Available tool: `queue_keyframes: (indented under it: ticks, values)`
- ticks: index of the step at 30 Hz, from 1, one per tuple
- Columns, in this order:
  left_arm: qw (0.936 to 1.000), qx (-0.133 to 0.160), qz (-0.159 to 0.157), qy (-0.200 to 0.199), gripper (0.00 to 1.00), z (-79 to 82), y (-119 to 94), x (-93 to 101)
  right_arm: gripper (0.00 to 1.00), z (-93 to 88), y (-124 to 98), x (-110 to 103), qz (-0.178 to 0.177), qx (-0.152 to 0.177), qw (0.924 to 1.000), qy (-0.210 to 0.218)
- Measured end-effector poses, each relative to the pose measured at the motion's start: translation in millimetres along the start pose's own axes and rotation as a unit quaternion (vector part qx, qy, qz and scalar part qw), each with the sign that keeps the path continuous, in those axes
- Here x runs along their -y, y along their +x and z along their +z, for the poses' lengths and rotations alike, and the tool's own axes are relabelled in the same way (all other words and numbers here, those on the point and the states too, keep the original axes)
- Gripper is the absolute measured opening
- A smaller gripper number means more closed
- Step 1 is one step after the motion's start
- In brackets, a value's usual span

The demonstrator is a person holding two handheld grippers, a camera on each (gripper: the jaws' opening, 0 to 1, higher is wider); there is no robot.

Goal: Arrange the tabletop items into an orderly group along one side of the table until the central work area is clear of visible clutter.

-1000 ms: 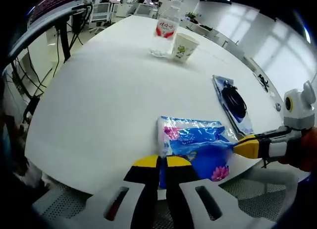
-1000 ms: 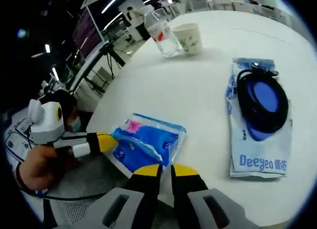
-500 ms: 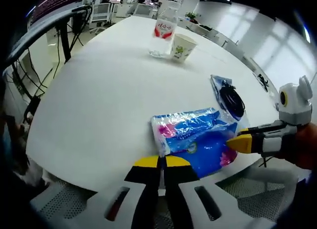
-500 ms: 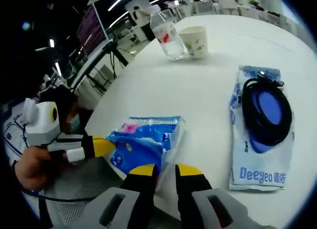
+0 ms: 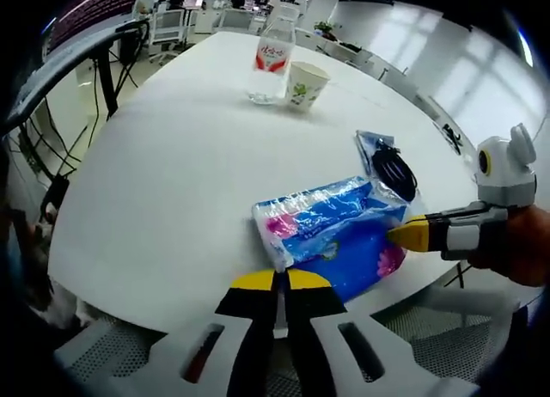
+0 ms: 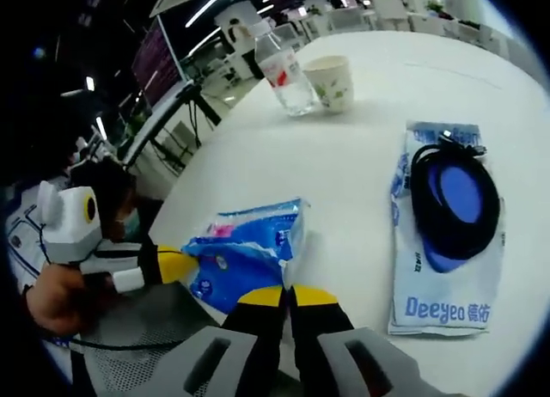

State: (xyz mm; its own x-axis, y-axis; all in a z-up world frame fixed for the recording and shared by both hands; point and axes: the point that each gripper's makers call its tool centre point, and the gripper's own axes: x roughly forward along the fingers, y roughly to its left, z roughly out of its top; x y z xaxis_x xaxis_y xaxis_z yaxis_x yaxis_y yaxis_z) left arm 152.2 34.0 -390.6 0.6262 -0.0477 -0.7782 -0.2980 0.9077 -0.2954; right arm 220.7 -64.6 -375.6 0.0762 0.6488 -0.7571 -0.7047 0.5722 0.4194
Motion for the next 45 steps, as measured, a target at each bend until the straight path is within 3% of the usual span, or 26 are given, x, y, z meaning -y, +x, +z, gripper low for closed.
queue_keyframes:
  ticks: [7,12,17,24,26,32,45]
  values:
    - [0.9999,0.01,-0.01,0.007,0.02,6.6,-3.4,9.2,0.0,5.1,-3.4,5.9,0.0,0.011,0.9999,0.002]
    - [0.9988,0.038,-0.028,0.01,0.12,20.8,-4.3,16.5,0.0,12.6,-8.9,14.4,0.001,0.026,0.9996,0.004]
    - [0.9967,0.065,-0.04,0.026,0.24,34.9,-2.2,23.9,0.0,18.6,-12.9,32.8,-0.019,0.037,0.999,0.017]
    - [0.9941,0.076,-0.047,0.062,0.31,47.3,-7.1,36.6,0.0,28.3,-19.3,49.3,-0.032,0.057,0.9975,0.027]
    - [0.9932,0.077,-0.038,0.078,0.34,50.0,-8.3,30.8,0.0,32.1,-23.2,53.0,-0.037,0.064,0.9968,0.029]
    - [0.9926,0.09,-0.027,0.077,0.42,56.8,-14.5,16.4,0.0,43.2,-39.1,88.5,-0.066,0.094,0.9921,0.051]
    - [0.9913,0.096,-0.021,0.088,0.5,61.5,-20.7,12.1,0.0,54.8,-92.5,150.5,-0.123,0.14,0.9781,0.093]
